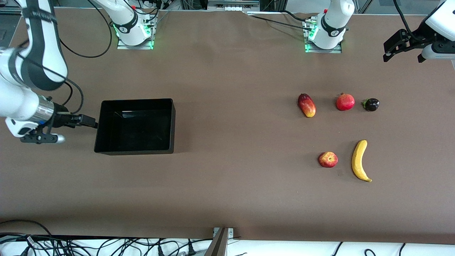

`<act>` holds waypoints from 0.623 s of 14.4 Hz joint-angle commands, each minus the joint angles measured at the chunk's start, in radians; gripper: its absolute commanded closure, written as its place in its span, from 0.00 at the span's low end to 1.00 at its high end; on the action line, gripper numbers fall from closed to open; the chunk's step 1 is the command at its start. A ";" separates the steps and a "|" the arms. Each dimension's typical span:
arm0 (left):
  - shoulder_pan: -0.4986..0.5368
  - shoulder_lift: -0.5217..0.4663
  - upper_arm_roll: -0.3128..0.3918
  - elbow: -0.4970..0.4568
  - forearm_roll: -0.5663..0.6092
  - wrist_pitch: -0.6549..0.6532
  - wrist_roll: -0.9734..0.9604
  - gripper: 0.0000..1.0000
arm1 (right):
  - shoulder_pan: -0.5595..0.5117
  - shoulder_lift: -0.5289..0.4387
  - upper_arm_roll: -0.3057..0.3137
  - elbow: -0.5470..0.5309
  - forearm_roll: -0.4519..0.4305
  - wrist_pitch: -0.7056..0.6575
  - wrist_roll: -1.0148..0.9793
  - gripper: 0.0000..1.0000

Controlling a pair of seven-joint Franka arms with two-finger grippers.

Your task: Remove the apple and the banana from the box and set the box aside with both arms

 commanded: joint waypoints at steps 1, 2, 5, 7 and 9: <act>-0.002 0.008 0.005 0.020 -0.027 -0.017 -0.006 0.00 | 0.011 -0.056 0.002 0.093 -0.045 -0.131 0.028 0.00; -0.002 0.008 0.005 0.020 -0.027 -0.017 -0.006 0.00 | 0.011 -0.050 0.000 0.139 -0.059 -0.183 0.027 0.00; -0.002 0.006 0.005 0.020 -0.027 -0.017 -0.006 0.00 | 0.031 -0.085 0.006 0.160 -0.098 -0.279 0.063 0.00; -0.002 0.008 0.005 0.020 -0.027 -0.017 -0.006 0.00 | 0.034 -0.103 0.011 0.161 -0.098 -0.280 0.060 0.00; -0.002 0.008 0.005 0.020 -0.027 -0.017 -0.006 0.00 | 0.034 -0.103 0.016 0.169 -0.098 -0.280 0.062 0.00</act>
